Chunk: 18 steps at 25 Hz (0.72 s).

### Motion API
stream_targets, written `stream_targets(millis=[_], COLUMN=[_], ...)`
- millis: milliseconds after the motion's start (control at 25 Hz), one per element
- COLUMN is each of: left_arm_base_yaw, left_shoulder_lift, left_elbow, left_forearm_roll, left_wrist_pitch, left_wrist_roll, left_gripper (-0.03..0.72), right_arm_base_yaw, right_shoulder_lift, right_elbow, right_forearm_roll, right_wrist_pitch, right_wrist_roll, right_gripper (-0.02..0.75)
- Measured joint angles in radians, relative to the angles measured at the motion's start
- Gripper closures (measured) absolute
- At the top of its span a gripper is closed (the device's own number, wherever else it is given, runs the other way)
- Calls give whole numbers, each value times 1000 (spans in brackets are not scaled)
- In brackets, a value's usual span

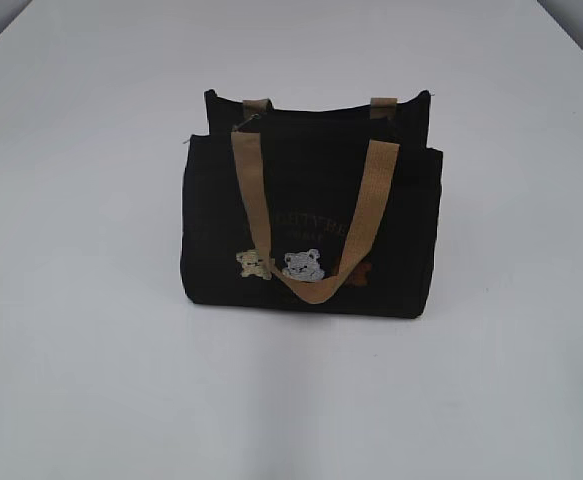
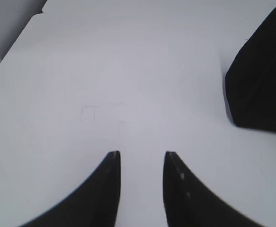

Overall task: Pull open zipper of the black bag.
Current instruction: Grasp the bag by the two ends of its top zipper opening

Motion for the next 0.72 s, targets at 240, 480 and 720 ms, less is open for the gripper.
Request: stream_targets(millis=[240, 480, 720], left_arm_base_yaw=[0, 0, 0], left_shoulder_lift=[0, 0, 0], left_elbow=[0, 0, 0], left_forearm_roll=[0, 0, 0], left_wrist_pitch=[0, 0, 0], left_wrist_roll=[0, 0, 0], left_gripper=[452, 454, 453], right_arm_base_yaw=[0, 0, 0], right_shoulder_lift=[0, 0, 0], right_elbow=[0, 0, 0], right_forearm_roll=[0, 0, 0], right_wrist_pitch=[0, 0, 0], right_wrist_roll=[0, 0, 0], right_gripper=[499, 499, 499])
